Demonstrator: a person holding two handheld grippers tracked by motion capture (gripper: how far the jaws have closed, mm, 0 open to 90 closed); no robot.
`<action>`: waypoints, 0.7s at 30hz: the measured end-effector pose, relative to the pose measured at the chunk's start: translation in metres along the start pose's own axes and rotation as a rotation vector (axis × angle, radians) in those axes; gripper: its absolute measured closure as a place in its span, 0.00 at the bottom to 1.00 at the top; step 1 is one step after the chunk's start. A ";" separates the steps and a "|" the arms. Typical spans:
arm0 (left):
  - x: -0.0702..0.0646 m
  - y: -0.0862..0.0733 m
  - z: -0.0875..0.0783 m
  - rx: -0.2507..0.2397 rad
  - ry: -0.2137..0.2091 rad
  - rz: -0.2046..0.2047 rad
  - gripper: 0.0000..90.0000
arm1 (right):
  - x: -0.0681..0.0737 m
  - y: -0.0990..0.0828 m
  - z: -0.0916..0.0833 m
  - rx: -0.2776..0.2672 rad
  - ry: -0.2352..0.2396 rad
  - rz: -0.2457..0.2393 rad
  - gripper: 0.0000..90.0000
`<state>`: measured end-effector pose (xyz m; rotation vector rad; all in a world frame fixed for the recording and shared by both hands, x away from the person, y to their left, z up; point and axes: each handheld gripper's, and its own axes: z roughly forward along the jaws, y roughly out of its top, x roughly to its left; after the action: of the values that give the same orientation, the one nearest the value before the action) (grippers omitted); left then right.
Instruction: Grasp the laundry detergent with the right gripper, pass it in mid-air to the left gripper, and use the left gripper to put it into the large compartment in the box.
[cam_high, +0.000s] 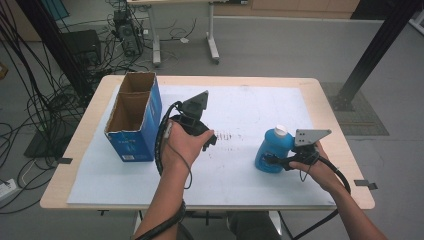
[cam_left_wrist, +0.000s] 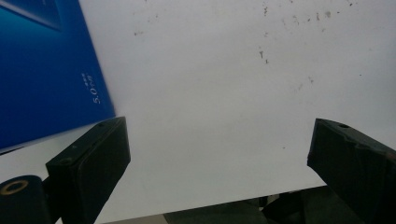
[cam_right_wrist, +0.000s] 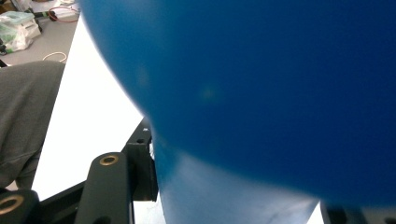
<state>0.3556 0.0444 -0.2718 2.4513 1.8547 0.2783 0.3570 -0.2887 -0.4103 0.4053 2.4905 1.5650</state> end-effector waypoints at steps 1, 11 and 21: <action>0.000 0.000 0.000 0.001 0.000 0.001 0.07 | 0.000 0.000 0.000 0.000 0.000 0.000 0.46; -0.001 0.000 -0.002 -0.004 0.002 0.003 0.07 | 0.000 0.000 0.000 0.003 0.001 -0.001 0.46; -0.001 0.000 -0.002 -0.004 0.003 0.003 0.07 | 0.000 0.000 0.000 0.003 0.003 -0.007 0.46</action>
<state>0.3549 0.0438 -0.2697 2.4533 1.8499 0.2855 0.3570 -0.2887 -0.4102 0.3951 2.4937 1.5609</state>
